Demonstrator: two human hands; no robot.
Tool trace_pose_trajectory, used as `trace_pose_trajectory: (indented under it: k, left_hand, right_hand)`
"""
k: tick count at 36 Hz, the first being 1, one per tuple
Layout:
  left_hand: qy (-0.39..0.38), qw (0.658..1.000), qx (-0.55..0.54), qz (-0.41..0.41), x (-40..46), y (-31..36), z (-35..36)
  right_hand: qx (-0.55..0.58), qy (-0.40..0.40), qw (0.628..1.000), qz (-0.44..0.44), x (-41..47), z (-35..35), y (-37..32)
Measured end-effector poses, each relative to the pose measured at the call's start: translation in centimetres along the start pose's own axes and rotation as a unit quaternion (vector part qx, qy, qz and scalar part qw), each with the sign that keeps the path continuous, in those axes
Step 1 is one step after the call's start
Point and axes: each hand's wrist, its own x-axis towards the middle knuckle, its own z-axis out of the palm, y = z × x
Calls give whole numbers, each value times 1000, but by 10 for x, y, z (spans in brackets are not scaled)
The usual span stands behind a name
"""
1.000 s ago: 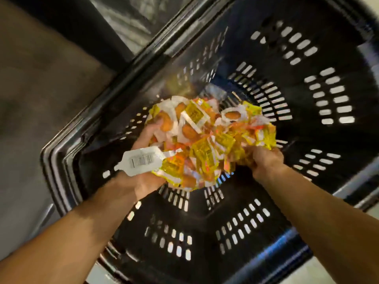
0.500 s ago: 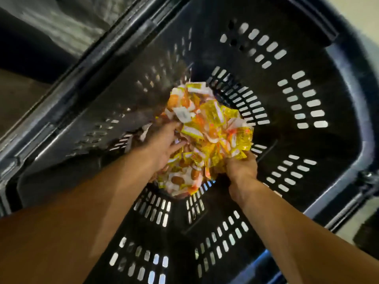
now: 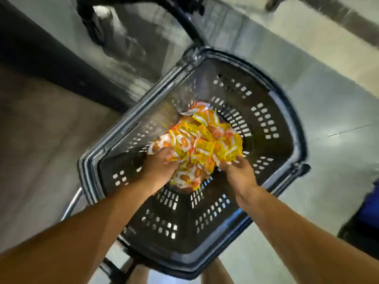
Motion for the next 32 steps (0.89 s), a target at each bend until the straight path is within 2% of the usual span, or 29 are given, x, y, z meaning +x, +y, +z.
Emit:
trace_pose_trajectory:
  k: [3, 6, 8, 11, 15, 18, 20, 23, 26, 32]
  left_hand:
    - [-14, 997, 66, 47, -69, 13, -20]
    - [7, 987, 140, 82, -145, 35, -43]
    - [15, 981, 164, 106, -196, 54, -60]
    - [17, 978, 149, 144, -270, 85, -80]
    - [97, 970, 139, 175, -367, 107, -96]
    - [133, 956, 153, 210, -429, 106, -98]
    - [131, 947, 172, 238, -463, 100, -97]
    - [130, 950, 161, 233, -509, 87, -96]
    - [165, 933, 136, 288, -545, 75, -89]
    - [213, 942, 142, 217, -578, 29, -87]
  right_hand:
    - [-130, -71, 985, -90, -68, -27, -23]
    - [-277, -126, 938, -168, -143, -60, -46]
    - [-279, -148, 930, -190, -189, -81, -62]
    - [-287, -128, 919, -237, -249, -109, -77]
    - [-307, -122, 894, -301, -315, -146, -84]
    - [-323, -143, 879, -319, -363, -165, -82]
    - [-326, -164, 862, -351, -390, -175, -76]
    - [-335, -178, 850, -366, -424, -185, -69]
    - [-354, -197, 826, -393, -454, -191, -65]
    - [-370, -233, 786, -437, -492, -185, -64]
